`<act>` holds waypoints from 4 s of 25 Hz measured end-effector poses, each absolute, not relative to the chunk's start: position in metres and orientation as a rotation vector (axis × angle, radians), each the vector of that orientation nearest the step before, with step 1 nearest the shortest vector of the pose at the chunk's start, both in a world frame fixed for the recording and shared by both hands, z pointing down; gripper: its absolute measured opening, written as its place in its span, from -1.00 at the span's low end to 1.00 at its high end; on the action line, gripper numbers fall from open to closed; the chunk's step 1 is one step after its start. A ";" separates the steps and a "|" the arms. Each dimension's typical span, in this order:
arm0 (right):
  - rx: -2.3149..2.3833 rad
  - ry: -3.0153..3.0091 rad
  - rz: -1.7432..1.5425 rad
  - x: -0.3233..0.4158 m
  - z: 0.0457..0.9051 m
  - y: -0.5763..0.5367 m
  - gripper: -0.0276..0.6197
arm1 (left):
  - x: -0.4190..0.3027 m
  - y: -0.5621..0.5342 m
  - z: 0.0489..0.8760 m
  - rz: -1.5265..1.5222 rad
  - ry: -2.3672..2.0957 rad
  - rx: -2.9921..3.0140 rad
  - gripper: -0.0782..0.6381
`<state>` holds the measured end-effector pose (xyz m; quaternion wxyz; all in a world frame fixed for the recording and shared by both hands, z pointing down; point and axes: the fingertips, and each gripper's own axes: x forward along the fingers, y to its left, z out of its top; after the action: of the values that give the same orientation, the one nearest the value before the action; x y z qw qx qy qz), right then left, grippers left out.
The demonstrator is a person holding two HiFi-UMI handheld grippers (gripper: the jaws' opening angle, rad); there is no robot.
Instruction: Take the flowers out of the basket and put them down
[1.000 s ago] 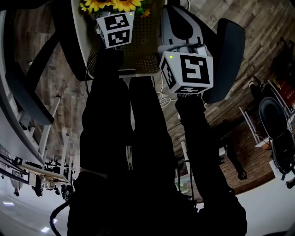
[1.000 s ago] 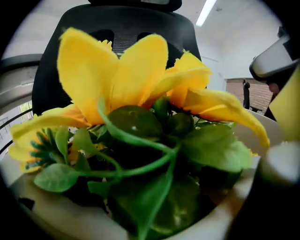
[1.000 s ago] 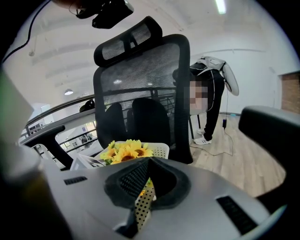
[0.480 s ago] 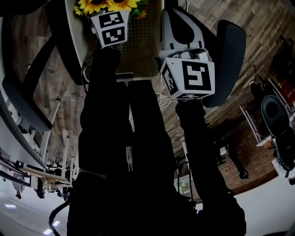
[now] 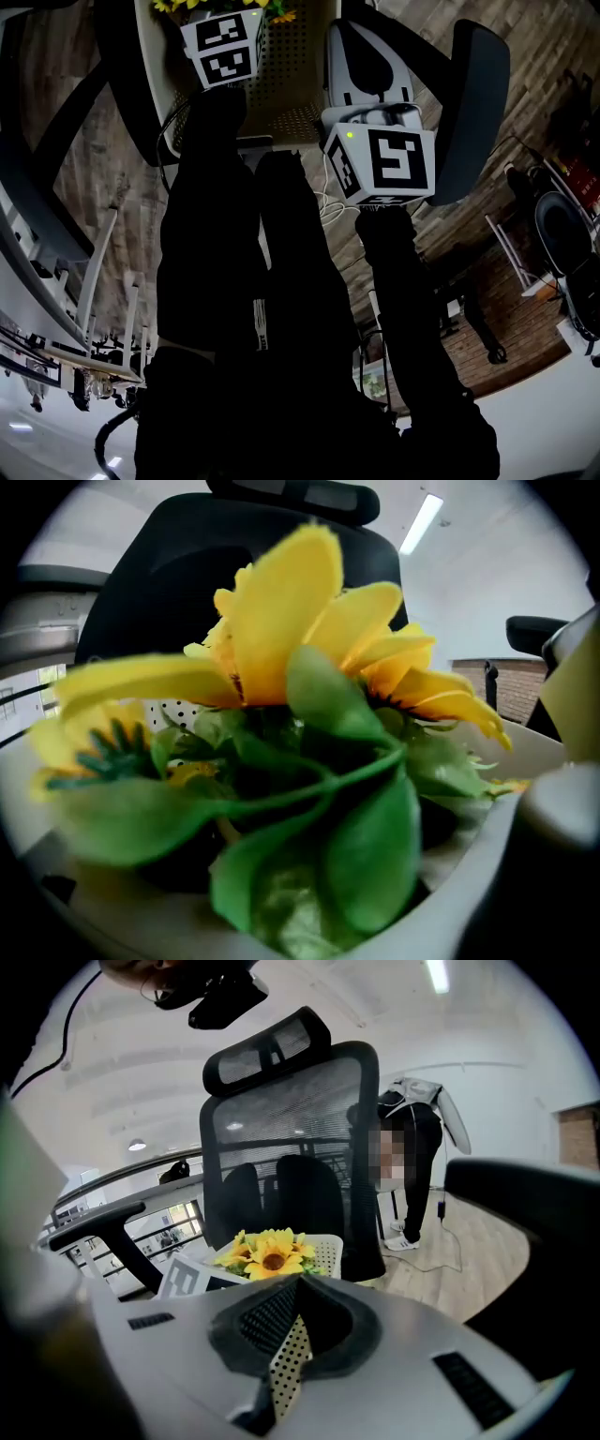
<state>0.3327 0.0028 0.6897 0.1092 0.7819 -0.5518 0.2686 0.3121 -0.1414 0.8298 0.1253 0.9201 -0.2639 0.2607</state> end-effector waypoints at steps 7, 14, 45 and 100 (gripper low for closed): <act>2.305 -1.617 0.775 0.337 0.689 0.017 -0.87 | 0.324 -0.130 0.814 0.729 -0.730 2.811 0.85; 2.311 -1.606 0.769 0.341 0.682 0.026 -0.87 | 0.332 -0.133 0.791 0.716 -0.784 2.897 0.78; 2.304 -1.743 0.655 0.297 0.513 0.019 -0.87 | 0.245 -0.104 0.518 0.300 -1.134 2.820 0.05; 1.222 -2.506 0.521 -0.335 0.383 -0.266 -0.87 | -0.483 -0.262 0.462 0.350 -2.175 1.829 0.05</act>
<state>-0.3352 -0.2660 0.3833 0.1520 0.4259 -0.8732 0.1816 -0.4826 -0.2619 0.4618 0.1384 0.6326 -0.7523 0.1210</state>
